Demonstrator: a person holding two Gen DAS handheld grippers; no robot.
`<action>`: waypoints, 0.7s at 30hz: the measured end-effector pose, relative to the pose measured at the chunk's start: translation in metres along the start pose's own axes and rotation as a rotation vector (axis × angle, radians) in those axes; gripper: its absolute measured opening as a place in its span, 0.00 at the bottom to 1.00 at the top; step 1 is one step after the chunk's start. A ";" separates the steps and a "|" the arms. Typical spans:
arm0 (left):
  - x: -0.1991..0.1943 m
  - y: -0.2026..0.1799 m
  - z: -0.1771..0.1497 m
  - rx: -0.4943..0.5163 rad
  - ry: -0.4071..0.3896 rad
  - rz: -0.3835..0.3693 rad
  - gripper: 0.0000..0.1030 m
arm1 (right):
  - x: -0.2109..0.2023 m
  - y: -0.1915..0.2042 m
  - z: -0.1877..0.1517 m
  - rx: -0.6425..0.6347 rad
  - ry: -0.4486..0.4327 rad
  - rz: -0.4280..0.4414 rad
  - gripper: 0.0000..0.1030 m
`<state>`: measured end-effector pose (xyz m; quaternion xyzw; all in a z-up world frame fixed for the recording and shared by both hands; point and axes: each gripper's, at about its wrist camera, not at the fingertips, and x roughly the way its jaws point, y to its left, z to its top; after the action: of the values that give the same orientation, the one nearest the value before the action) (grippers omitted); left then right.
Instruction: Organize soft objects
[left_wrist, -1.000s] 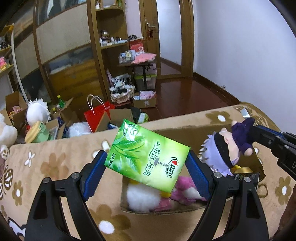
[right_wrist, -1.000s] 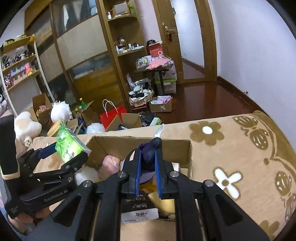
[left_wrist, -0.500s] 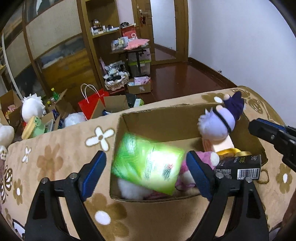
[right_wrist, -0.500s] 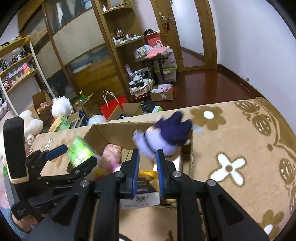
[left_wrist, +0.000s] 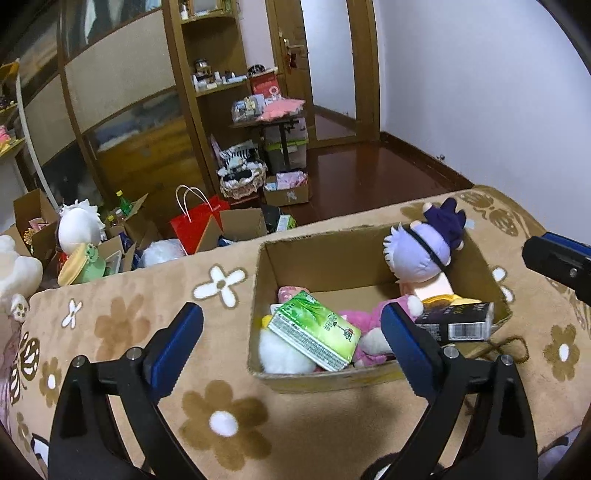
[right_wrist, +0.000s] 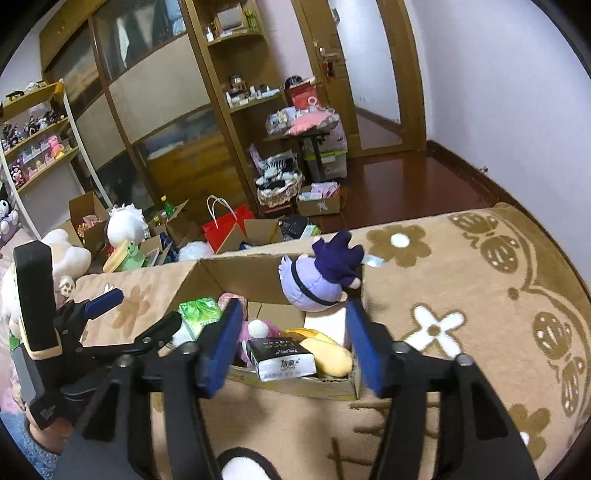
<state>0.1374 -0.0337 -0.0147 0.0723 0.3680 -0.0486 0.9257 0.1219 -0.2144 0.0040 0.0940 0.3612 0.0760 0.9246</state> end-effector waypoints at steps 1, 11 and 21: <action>-0.006 0.001 0.000 -0.002 -0.010 0.002 0.94 | -0.006 0.000 0.001 0.002 -0.008 -0.003 0.75; -0.071 0.012 -0.006 -0.013 -0.097 -0.002 0.99 | -0.058 0.006 -0.001 -0.006 -0.081 -0.056 1.00; -0.122 0.028 -0.014 -0.064 -0.143 -0.004 0.99 | -0.103 0.017 -0.015 -0.040 -0.130 -0.082 1.00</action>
<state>0.0437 0.0010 0.0616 0.0381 0.3023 -0.0434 0.9515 0.0356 -0.2176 0.0643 0.0653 0.3022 0.0389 0.9502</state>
